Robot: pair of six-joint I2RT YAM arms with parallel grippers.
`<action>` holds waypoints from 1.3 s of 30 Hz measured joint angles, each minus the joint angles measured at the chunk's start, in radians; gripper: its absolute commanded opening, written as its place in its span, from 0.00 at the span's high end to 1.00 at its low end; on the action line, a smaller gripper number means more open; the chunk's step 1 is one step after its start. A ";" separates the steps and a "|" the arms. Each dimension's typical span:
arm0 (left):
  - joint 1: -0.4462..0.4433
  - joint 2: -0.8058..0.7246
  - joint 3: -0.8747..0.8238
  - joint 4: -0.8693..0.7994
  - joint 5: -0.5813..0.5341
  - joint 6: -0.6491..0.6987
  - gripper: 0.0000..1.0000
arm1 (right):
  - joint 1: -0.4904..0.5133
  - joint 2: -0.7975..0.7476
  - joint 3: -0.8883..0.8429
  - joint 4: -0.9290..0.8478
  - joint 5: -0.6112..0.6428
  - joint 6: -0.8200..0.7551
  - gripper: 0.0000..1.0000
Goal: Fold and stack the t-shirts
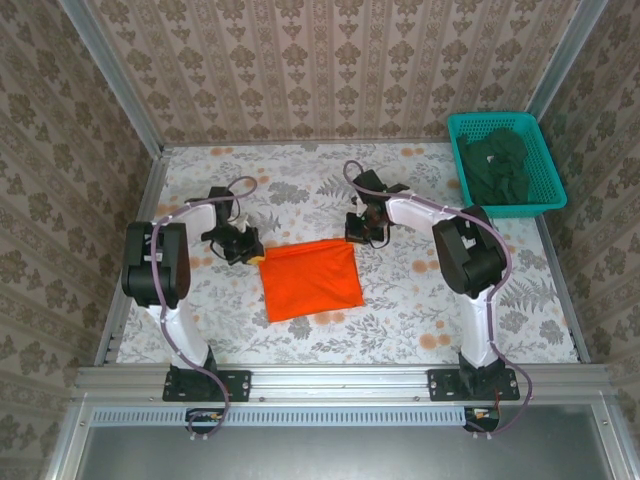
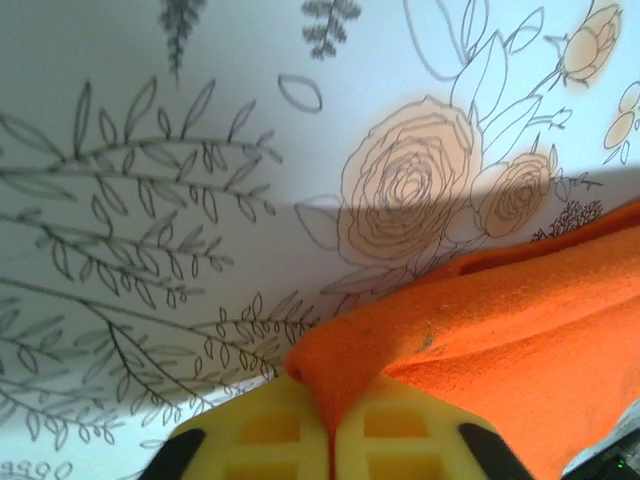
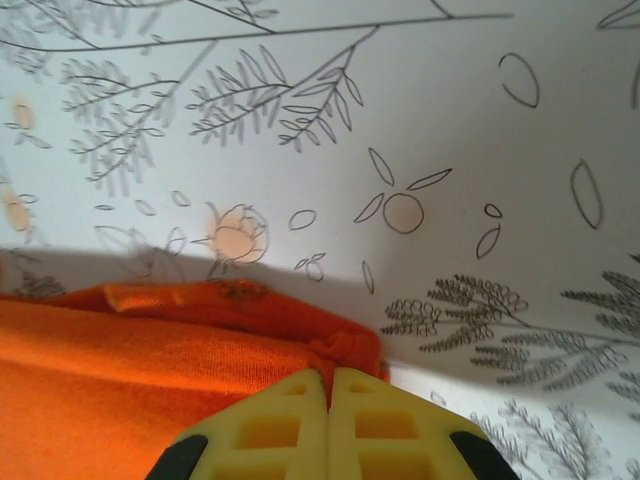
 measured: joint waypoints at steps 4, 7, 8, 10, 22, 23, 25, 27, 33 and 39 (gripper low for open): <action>0.003 0.013 0.050 -0.024 -0.053 -0.005 0.55 | -0.006 0.005 0.010 -0.008 0.000 0.009 0.69; 0.003 0.009 0.100 -0.053 -0.087 -0.010 0.39 | -0.024 0.003 0.009 -0.023 0.001 0.025 0.51; 0.003 0.002 0.112 -0.059 -0.097 -0.011 0.36 | -0.032 -0.004 0.005 -0.024 0.001 0.036 0.50; 0.002 -0.033 0.120 -0.073 -0.117 -0.019 0.31 | -0.049 -0.040 -0.025 -0.019 0.001 0.058 0.48; -0.119 -0.350 -0.066 -0.099 -0.077 -0.035 0.24 | -0.074 -0.473 -0.437 0.176 -0.038 0.191 0.41; -0.119 -0.344 -0.101 -0.095 -0.070 -0.034 0.27 | -0.074 -0.506 -0.483 0.197 -0.043 0.196 0.41; -0.118 -0.320 -0.153 -0.086 -0.059 -0.028 0.32 | -0.074 -0.563 -0.563 0.228 -0.054 0.208 0.40; -0.118 -0.278 -0.173 -0.069 -0.042 -0.027 0.36 | -0.074 -0.621 -0.633 0.249 -0.060 0.211 0.40; -0.146 -0.095 -0.129 0.005 -0.044 -0.011 0.60 | -0.074 -0.803 -0.763 0.272 -0.064 0.211 0.40; -0.136 -0.010 -0.026 -0.100 -0.096 -0.021 0.97 | -0.084 -0.968 -0.874 0.267 -0.060 0.214 0.40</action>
